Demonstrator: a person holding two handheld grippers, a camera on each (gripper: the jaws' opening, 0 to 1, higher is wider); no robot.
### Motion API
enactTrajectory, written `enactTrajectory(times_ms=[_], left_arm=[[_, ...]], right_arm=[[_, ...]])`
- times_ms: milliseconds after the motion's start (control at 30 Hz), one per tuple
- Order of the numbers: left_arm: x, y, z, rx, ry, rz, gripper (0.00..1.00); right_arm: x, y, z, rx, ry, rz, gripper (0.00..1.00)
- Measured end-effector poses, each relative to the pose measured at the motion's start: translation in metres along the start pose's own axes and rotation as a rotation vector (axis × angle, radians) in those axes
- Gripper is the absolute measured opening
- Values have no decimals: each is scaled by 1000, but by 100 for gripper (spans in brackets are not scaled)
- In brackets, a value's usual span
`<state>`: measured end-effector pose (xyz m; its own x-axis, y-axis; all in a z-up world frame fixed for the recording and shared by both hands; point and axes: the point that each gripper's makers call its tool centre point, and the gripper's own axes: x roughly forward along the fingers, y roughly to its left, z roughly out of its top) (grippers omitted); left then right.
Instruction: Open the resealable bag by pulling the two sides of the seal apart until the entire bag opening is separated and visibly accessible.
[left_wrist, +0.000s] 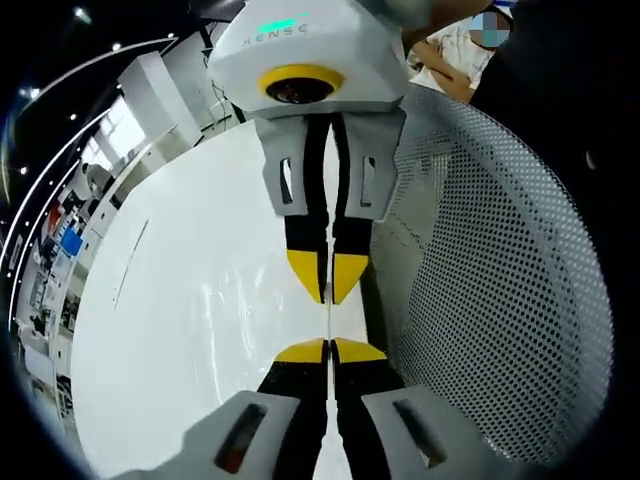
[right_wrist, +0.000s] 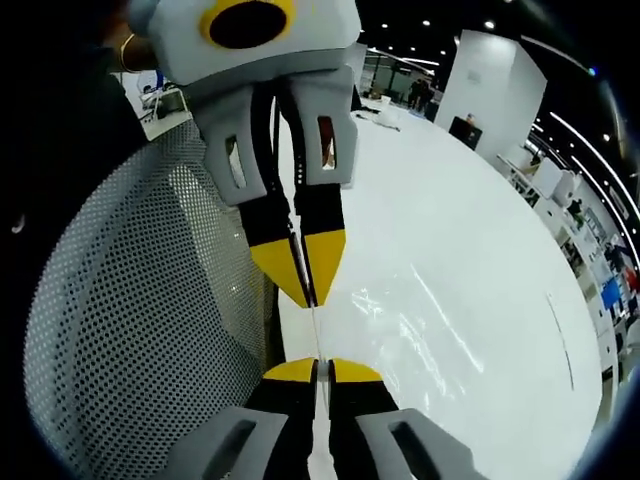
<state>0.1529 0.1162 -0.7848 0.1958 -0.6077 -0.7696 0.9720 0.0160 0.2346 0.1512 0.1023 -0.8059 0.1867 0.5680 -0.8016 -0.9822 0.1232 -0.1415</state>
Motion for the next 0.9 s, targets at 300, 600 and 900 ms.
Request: enactTrajectory(times_ms=[300,600,900], left_arm=[[-3,7,0,-32,-30,41,0],[2,6,0,-37,-12,38,1],[3,1,-2,-20,18,19,0]], right_arm=[[2,-2,14,14,-40,3,0],[3,0,26,1,-67,12,0],[5,3,28,-16,-65,22,0]])
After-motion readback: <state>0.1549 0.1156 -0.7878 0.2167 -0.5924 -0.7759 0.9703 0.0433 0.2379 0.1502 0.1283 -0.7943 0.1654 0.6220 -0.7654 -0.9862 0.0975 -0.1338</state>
